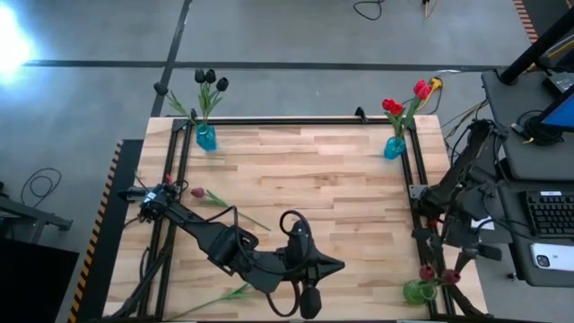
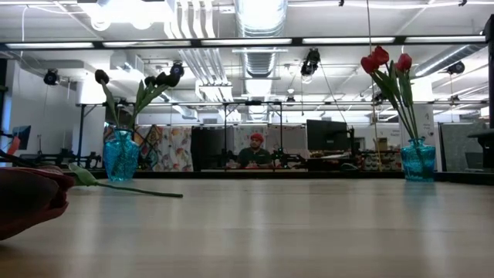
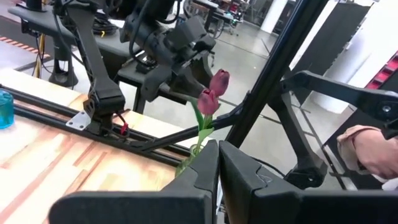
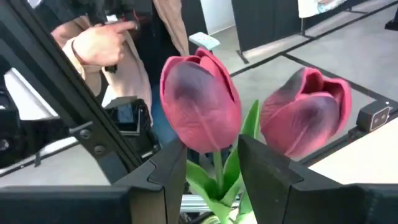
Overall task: Sort flowers into vase by color
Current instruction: Put the dark red tulip into the green vase
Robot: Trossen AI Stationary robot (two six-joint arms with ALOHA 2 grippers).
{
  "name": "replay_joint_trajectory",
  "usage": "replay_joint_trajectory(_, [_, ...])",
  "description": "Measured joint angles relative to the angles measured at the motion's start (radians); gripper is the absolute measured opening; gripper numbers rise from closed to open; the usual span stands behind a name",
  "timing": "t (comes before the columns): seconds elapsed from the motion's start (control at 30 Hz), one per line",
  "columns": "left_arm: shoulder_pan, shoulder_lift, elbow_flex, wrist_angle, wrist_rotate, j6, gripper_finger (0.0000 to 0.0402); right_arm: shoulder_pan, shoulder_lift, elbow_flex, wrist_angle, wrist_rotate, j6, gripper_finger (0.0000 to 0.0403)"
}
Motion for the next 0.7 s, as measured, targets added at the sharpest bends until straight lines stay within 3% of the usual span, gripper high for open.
replay_joint_trajectory(0.23, [0.003,0.000,0.000,-0.008,-0.003,-0.017,0.0000,0.001,-0.036,0.000,-0.057,0.000,0.088,0.0137])
replay_joint_trajectory(0.4, [0.012,0.000,0.000,-0.103,-0.009,-0.122,0.0000,0.002,-0.062,0.010,-0.096,-0.001,0.146,0.0137])
replay_joint_trajectory(0.7, [0.019,0.003,-0.001,-0.156,-0.009,-0.191,0.0000,0.002,-0.060,0.155,-0.307,0.051,0.172,0.0136])
